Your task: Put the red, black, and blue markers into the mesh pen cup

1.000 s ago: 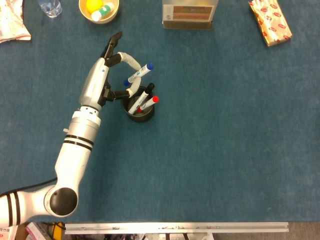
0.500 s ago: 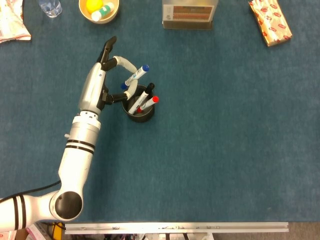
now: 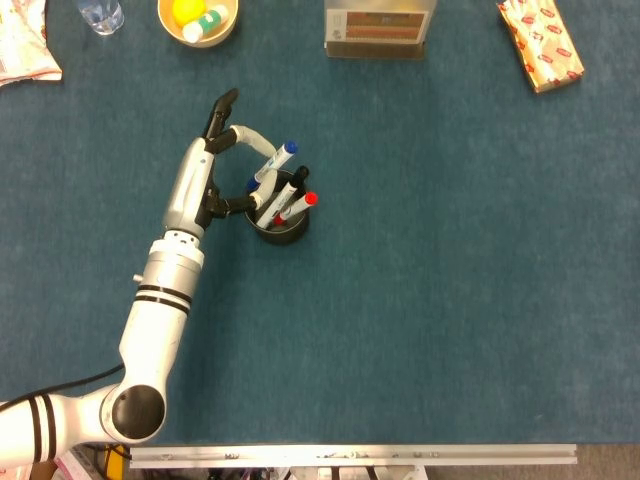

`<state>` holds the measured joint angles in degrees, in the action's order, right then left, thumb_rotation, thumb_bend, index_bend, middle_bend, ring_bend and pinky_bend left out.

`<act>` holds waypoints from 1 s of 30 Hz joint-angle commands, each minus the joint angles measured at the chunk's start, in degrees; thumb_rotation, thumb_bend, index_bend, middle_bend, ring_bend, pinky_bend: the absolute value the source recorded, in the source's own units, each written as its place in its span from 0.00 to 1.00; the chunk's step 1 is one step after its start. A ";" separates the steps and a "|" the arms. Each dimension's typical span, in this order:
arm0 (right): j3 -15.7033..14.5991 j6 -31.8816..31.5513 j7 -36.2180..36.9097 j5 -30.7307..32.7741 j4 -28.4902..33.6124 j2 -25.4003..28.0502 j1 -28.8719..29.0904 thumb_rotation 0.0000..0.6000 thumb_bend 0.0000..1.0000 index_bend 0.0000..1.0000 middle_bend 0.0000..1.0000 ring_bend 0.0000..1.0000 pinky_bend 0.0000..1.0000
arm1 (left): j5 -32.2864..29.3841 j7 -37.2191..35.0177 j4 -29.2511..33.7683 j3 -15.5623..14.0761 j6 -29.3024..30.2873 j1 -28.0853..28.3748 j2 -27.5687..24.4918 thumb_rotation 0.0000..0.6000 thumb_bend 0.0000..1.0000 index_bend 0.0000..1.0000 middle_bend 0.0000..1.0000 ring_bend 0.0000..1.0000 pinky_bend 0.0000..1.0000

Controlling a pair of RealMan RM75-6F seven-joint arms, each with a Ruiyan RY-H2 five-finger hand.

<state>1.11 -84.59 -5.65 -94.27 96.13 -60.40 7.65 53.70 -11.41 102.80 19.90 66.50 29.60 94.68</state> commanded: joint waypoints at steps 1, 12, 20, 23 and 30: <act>-0.01 -0.02 -0.02 0.00 0.00 0.01 -0.03 1.00 0.00 0.14 0.17 0.13 0.30 | 0.46 -1.08 -0.59 -0.12 -0.48 -0.44 0.10 1.00 0.37 0.57 0.00 0.00 0.01; -0.03 0.10 -0.27 0.00 0.10 -0.09 -0.03 1.00 0.00 0.14 0.17 0.13 0.30 | 0.92 -3.55 -2.39 -0.29 -1.08 -1.46 1.17 1.00 0.37 0.57 0.00 0.00 0.01; -0.04 -0.12 -0.05 0.03 0.02 0.06 -0.20 1.00 0.00 0.14 0.18 0.13 0.30 | 1.53 -4.84 -4.17 -0.50 -2.30 -1.25 2.97 1.00 0.37 0.57 0.00 0.00 0.01; -0.07 -0.45 0.08 -0.11 0.07 0.21 -0.36 1.00 0.00 0.14 0.17 0.13 0.30 | 1.72 -5.13 -4.82 -0.68 -2.65 -1.29 3.43 1.00 0.37 0.57 0.00 0.00 0.01; -0.08 -0.51 0.11 -0.14 0.02 0.26 -0.45 1.00 0.00 0.14 0.18 0.13 0.30 | 2.20 -6.44 -5.56 -0.71 -2.88 -2.00 3.66 1.00 0.37 0.57 0.00 0.00 0.01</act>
<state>1.03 -85.08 -5.54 -94.41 96.15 -60.15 7.20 55.87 -17.79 97.30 19.21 63.67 27.66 98.34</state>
